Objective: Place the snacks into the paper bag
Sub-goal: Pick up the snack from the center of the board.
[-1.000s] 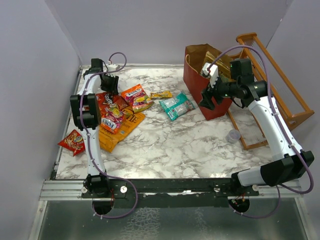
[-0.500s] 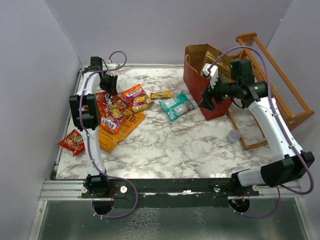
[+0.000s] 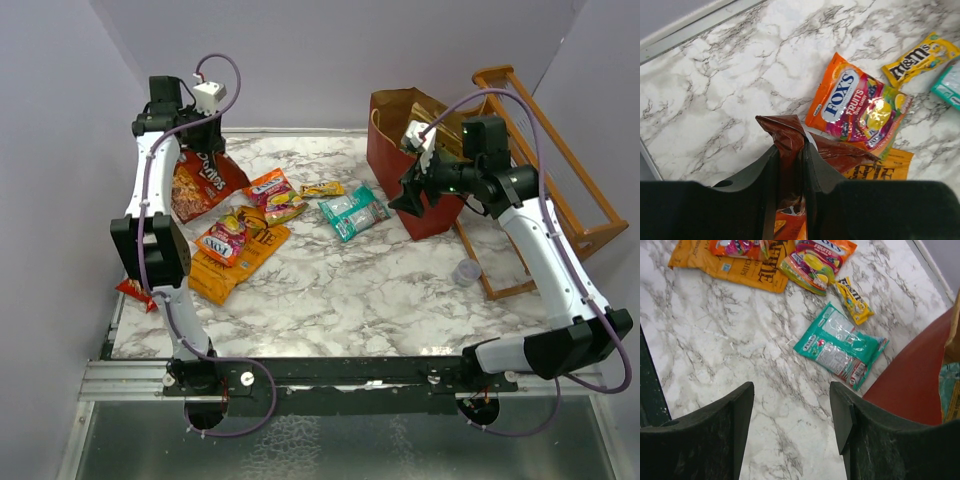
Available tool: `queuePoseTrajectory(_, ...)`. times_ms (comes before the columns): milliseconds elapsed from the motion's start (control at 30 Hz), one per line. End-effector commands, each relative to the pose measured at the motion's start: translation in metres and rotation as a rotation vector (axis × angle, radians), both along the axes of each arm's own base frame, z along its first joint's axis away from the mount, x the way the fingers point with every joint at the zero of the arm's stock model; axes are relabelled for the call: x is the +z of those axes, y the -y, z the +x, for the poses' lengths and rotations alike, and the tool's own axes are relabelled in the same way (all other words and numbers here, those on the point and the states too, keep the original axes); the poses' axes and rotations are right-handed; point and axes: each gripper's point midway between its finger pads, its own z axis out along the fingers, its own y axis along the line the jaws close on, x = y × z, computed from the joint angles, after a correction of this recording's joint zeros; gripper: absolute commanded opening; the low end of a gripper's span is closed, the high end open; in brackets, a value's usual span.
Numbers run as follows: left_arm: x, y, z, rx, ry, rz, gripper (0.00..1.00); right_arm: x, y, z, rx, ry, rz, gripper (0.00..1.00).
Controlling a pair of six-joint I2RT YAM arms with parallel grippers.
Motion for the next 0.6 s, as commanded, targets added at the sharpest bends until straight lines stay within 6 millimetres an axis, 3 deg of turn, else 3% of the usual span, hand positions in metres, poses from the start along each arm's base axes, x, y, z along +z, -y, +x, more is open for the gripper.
queuePoseTrajectory(0,0.049,0.029,-0.021,-0.039,0.065,-0.113,0.00,0.029,-0.029,0.003,0.068,0.078,0.080,0.62)
queuePoseTrajectory(133,0.089,0.061,-0.037,-0.074,0.128,-0.206,0.00,0.044,-0.056,0.001,0.121,0.124,0.112,0.62)
queuePoseTrajectory(333,0.139,0.126,-0.064,-0.129,0.218,-0.301,0.00,0.067,-0.096,0.001,0.178,0.161,0.192,0.64)
queuePoseTrajectory(367,0.154,0.137,-0.073,-0.143,0.252,-0.312,0.00,0.071,-0.102,0.004,0.179,0.167,0.212,0.64)
queuePoseTrajectory(567,0.187,0.191,-0.104,-0.200,0.297,-0.433,0.00,0.075,-0.115,0.033,0.082,0.123,0.277,0.66)
